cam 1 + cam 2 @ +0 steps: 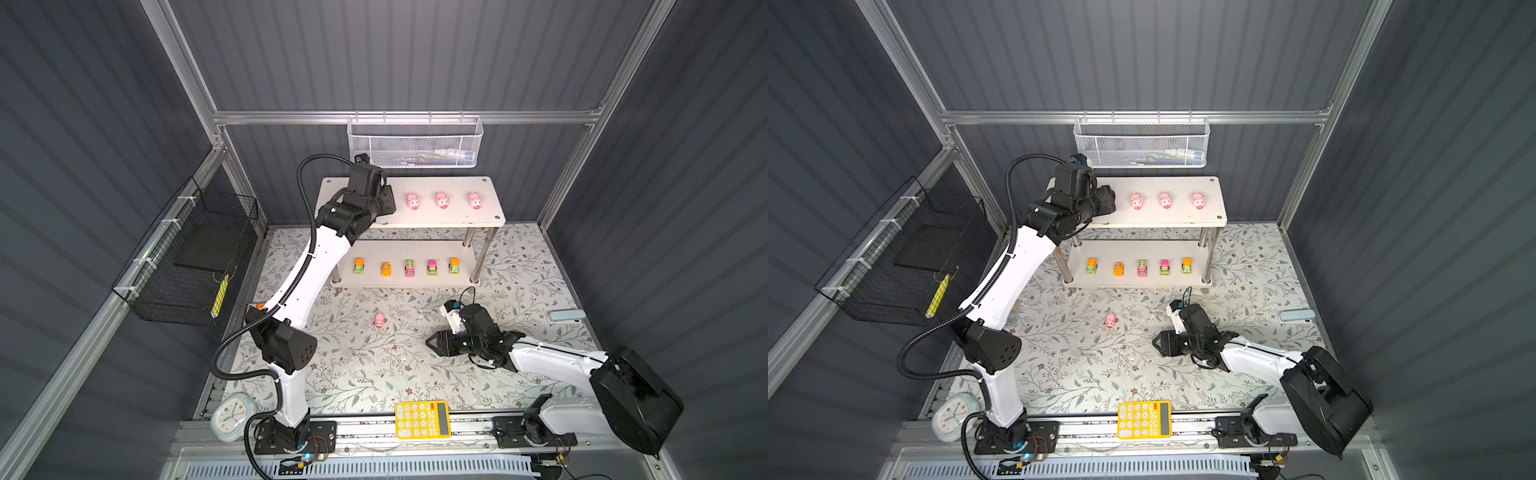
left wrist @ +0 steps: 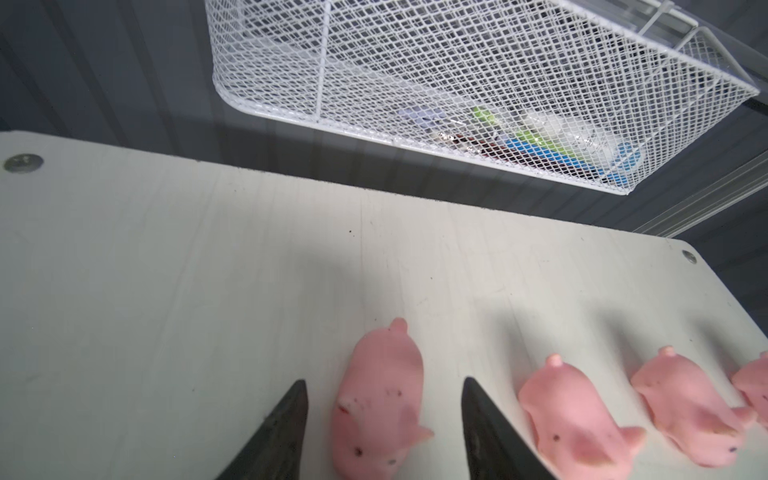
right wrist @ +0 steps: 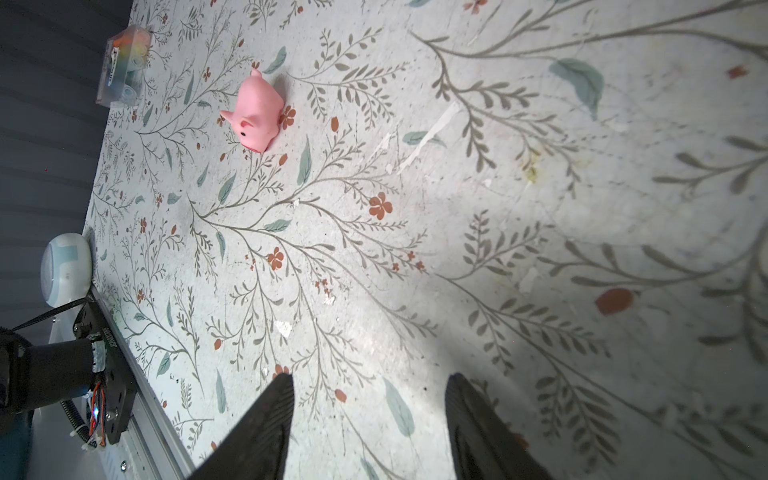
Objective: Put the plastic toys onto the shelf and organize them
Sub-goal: 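Open the left gripper and draw it back down toward the table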
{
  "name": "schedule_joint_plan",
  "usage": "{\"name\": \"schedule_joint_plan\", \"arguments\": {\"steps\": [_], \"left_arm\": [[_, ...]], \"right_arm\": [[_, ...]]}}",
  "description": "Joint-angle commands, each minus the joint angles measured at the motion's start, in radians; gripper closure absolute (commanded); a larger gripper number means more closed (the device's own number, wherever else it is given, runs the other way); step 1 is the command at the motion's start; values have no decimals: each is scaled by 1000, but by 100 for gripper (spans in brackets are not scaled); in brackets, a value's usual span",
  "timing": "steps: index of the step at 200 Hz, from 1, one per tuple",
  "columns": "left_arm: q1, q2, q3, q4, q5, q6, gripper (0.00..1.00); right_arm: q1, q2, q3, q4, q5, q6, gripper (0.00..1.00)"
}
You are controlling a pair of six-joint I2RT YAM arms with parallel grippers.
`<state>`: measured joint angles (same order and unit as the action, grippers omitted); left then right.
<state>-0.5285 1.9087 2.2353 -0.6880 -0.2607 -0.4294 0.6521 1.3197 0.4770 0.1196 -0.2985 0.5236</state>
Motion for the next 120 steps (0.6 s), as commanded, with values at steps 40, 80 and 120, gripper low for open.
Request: {"name": "schedule_joint_plan", "arguments": {"steps": [40,80,120], "left_arm": [[18,-128,-17,72,-15,40,37],[18,-320,-215,148,-44,42,37],[15,-580,-492,172,-33,33,37]], "right_arm": [[-5,9,-4,11,6,2,40],[-5,10,-6,14,7,3,40],[-5,20,3,13,-4,2,40]]}}
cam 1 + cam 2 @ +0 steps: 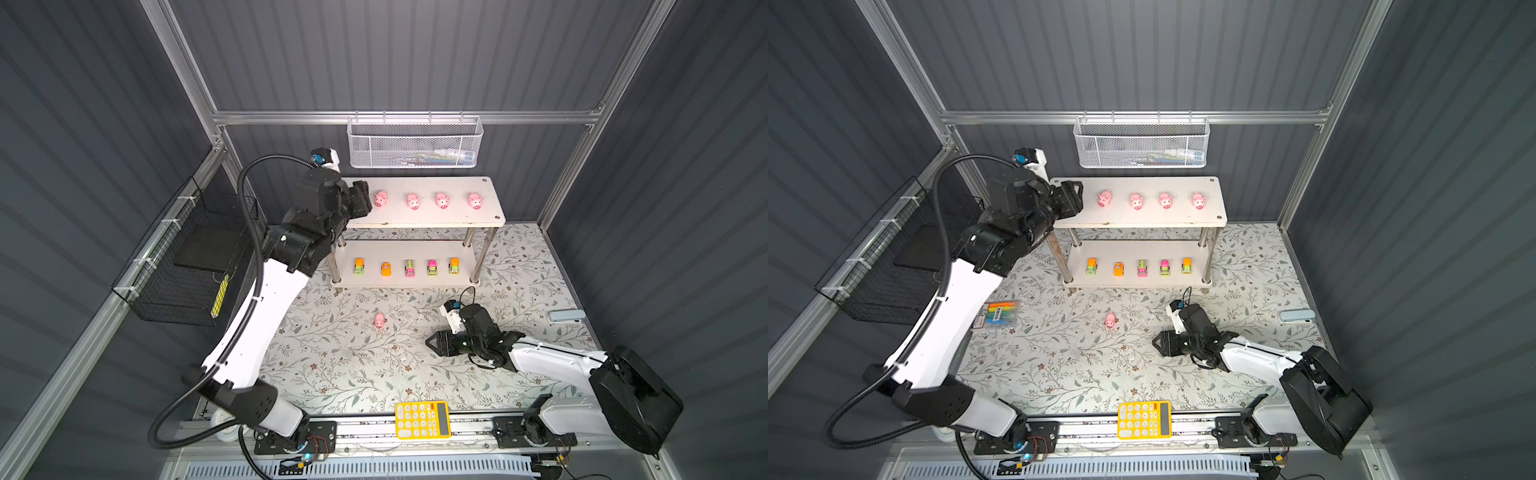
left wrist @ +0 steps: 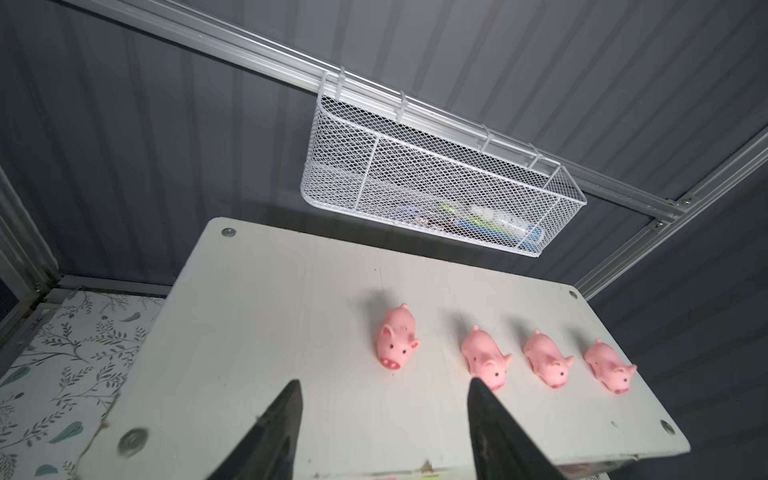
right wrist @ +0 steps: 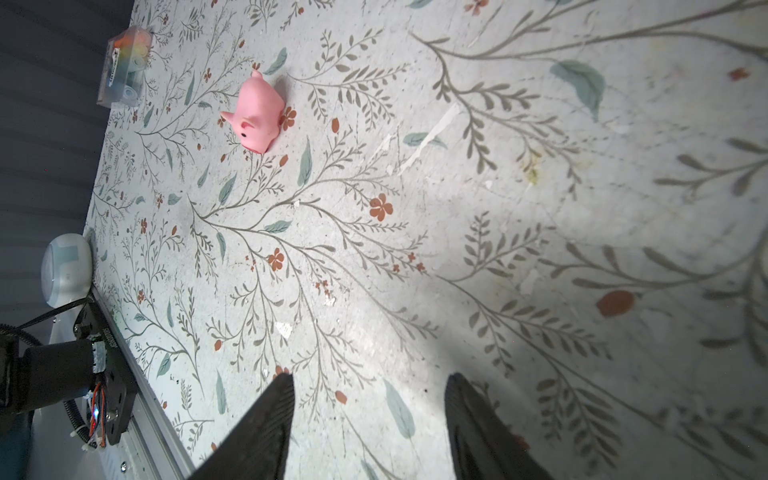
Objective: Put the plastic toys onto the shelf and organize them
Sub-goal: 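Open the left gripper and draw it back down toward the table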
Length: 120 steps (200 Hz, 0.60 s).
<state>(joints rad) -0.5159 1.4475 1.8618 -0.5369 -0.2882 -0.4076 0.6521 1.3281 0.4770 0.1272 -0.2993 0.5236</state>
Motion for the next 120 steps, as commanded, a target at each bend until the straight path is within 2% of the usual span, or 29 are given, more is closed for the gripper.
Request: {"name": "schedule_joint_plan", "arguments": {"steps": [1,32,62,93,120], "left_arm": [[2,-124,-125,21,-7,11,37],[-14,-343,-362,-12,-21,-6,36],[-26,-545,-641,-35,-55,-86,35],[-33,-663,-878,-34,-42,-182,32],[-50,-696,-1064,65,0,-255,32]], "right_arm": [[-5,12,2,5,-3,2,40],[-4,15,15,-10,-7,1,40],[-4,19,37,-34,-2,-3,40],[-5,30,67,-65,0,-13,40],[-4,37,75,-79,10,-16,40]]}}
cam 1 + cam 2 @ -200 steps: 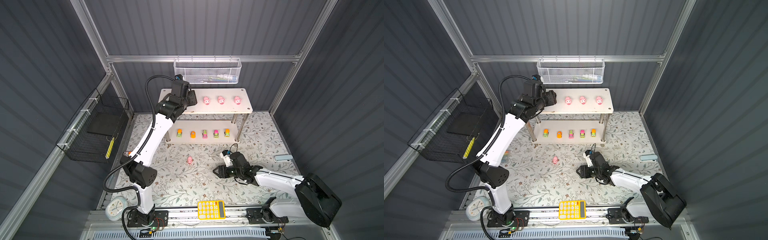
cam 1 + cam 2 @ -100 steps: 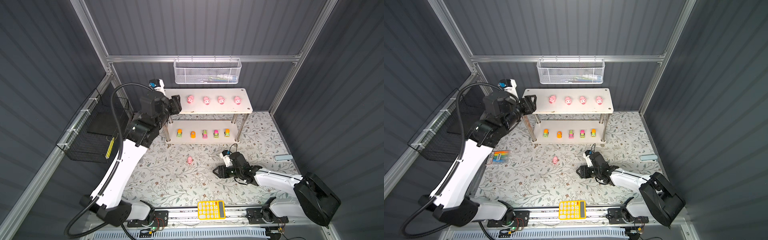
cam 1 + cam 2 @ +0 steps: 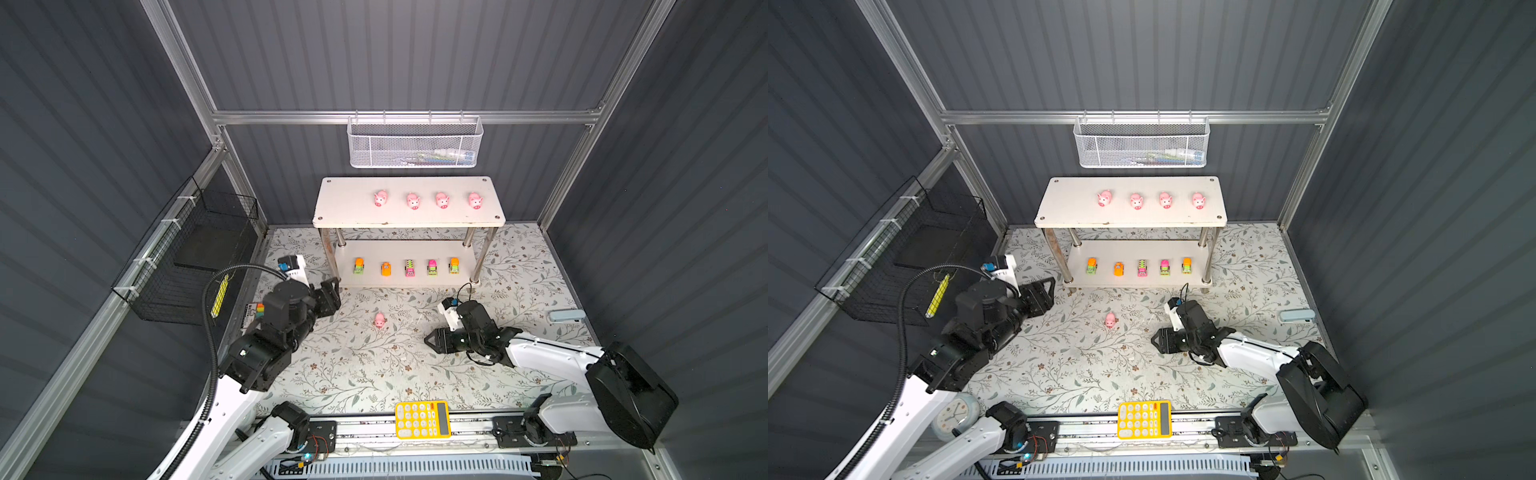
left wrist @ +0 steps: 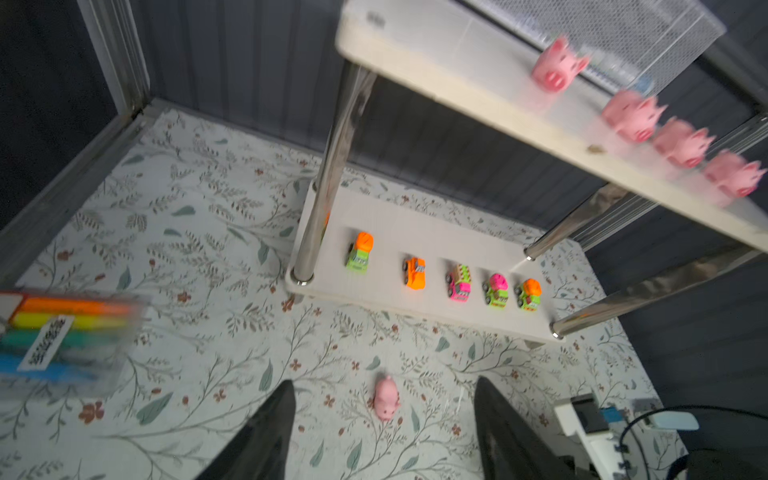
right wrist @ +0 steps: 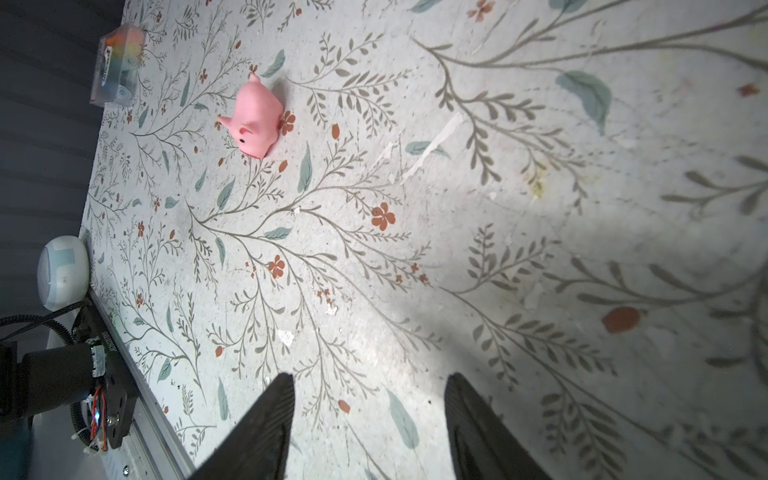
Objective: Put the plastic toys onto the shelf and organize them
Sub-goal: 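Open the left gripper and draw it back down toward the table, then lower the left gripper over the last pink pig and close on it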
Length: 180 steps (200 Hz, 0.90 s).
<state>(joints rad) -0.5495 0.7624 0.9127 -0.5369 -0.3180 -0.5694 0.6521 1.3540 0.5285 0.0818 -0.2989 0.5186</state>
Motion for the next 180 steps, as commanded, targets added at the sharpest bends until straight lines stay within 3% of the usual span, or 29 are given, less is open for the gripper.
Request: {"name": "schedule_joint_plan", "arguments": {"steps": [1,33,80,180], "left_arm": [[-18,-11,-123,71,31,-93,32],[-100,66,-245,196,-18,-103,31],[-263,336,-307,357,-176,-121,29],[-296,746,-200,546,-157,-89,26]], "right_arm": [[-4,10,24,-34,10,-11,40],[-3,14,16,-25,20,2,40],[-3,28,-8,4,24,15,40],[-5,70,-20,55,5,14,40]]}}
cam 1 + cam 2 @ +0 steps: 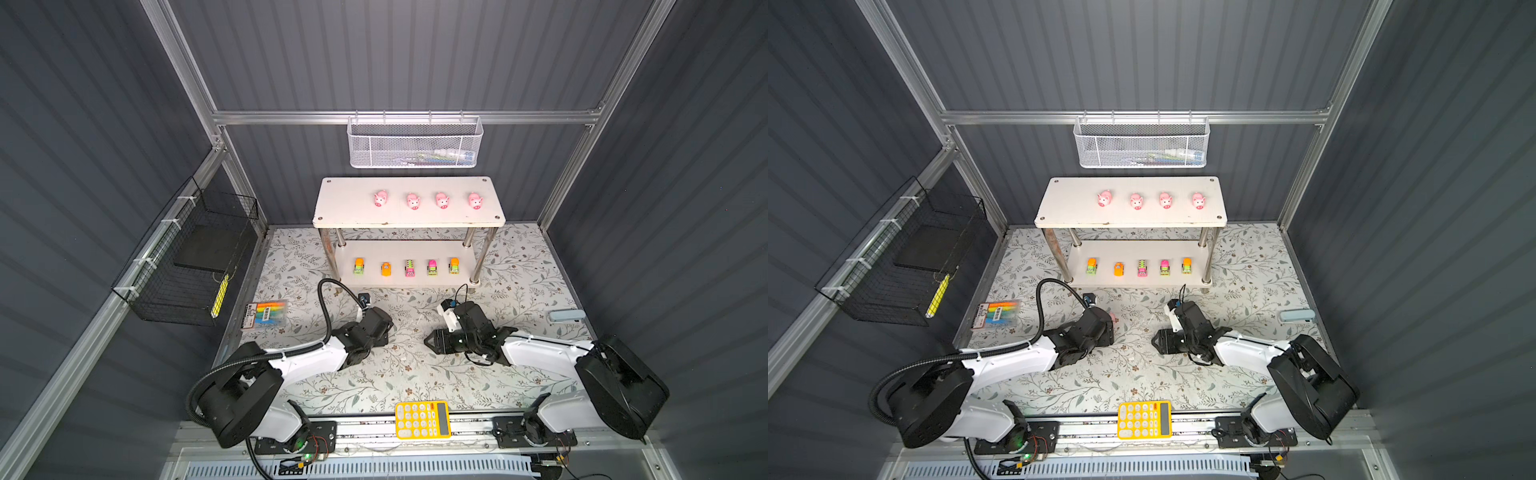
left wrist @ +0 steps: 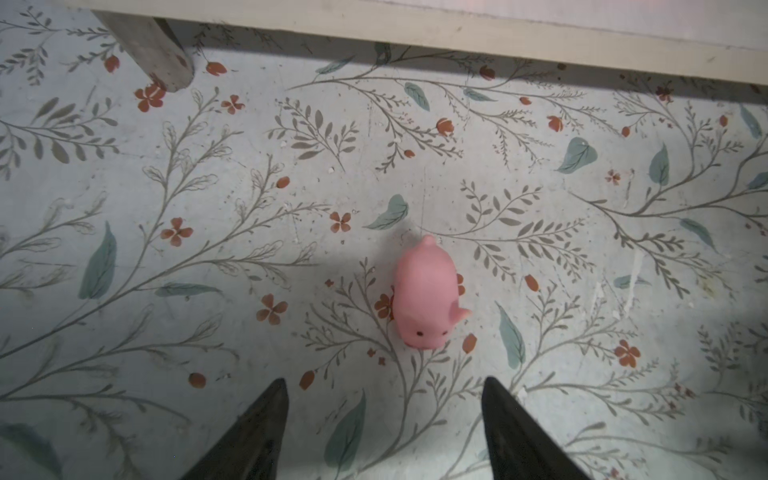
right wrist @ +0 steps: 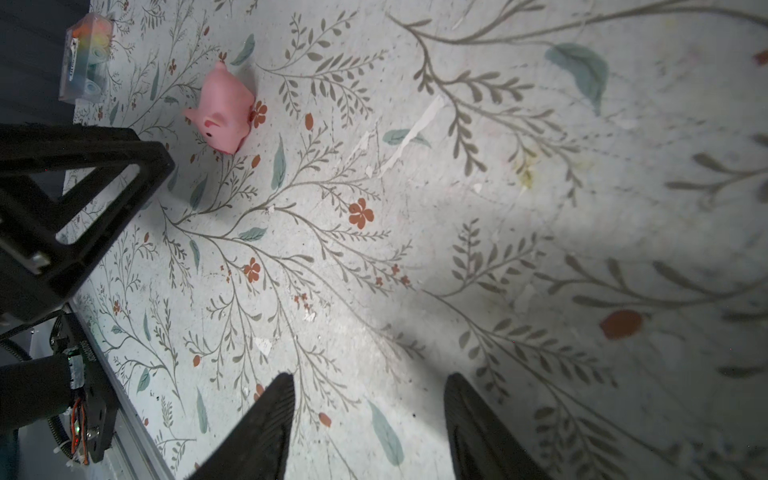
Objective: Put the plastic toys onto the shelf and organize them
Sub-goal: 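Lower the left gripper over the last pink pig and close on it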
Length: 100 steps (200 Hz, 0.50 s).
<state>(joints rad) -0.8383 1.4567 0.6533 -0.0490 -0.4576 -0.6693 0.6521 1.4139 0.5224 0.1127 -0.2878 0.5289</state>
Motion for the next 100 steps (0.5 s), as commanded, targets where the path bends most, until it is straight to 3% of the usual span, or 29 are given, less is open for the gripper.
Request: {"name": "schedule_joint_plan", "arguments": {"steps": [1,100], "left_arm": [[-7,53,60,60,-18,10,26],[-7,208,149,51,-34,13,26]], "right_arm": [[-5,11,-14,24,-6,3,40],[-7,37,-17,44,-8,3,40]]}}
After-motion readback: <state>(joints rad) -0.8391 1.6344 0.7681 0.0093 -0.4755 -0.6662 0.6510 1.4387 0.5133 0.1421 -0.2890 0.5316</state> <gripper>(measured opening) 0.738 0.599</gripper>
